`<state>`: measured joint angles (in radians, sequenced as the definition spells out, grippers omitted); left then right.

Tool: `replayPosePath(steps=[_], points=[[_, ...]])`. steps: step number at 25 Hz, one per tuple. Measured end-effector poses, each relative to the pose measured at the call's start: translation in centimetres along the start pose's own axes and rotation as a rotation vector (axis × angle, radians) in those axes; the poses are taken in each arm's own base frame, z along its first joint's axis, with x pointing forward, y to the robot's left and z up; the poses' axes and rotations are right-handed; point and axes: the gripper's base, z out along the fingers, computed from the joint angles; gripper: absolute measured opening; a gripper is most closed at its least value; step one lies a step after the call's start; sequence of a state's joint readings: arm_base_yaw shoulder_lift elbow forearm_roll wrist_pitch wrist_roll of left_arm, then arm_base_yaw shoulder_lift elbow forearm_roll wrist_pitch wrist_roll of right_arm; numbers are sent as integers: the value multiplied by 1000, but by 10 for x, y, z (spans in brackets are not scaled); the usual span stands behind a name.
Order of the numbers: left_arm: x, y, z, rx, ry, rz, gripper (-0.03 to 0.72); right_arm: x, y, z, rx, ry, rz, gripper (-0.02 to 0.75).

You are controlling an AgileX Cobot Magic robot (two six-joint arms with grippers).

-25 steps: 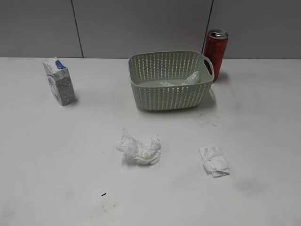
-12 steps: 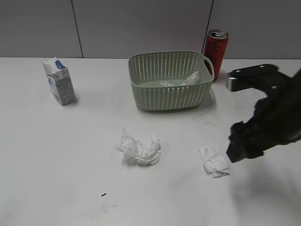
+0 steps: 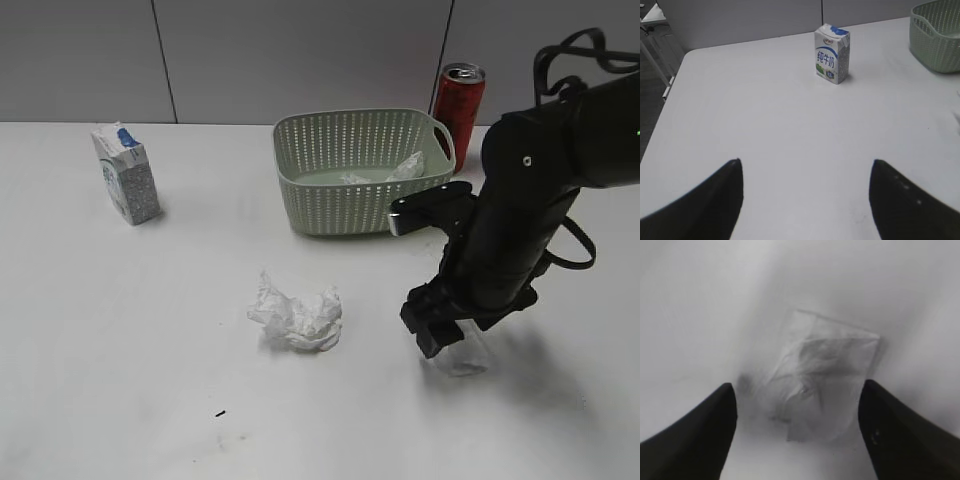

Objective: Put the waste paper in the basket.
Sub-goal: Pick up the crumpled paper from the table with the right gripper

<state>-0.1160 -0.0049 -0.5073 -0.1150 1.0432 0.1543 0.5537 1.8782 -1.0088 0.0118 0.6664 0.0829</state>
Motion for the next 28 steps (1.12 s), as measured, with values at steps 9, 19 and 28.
replayPosePath(steps=[9,19,28], points=[[0,0,0,0,0,0,573,-1,-2,23,24,37,13,568],[0,0,0,0,0,0,572,-1,-1,24,18,44,27,213],[0,0,0,0,0,0,568,-4,-1,-15,5,-65,30,-6]])
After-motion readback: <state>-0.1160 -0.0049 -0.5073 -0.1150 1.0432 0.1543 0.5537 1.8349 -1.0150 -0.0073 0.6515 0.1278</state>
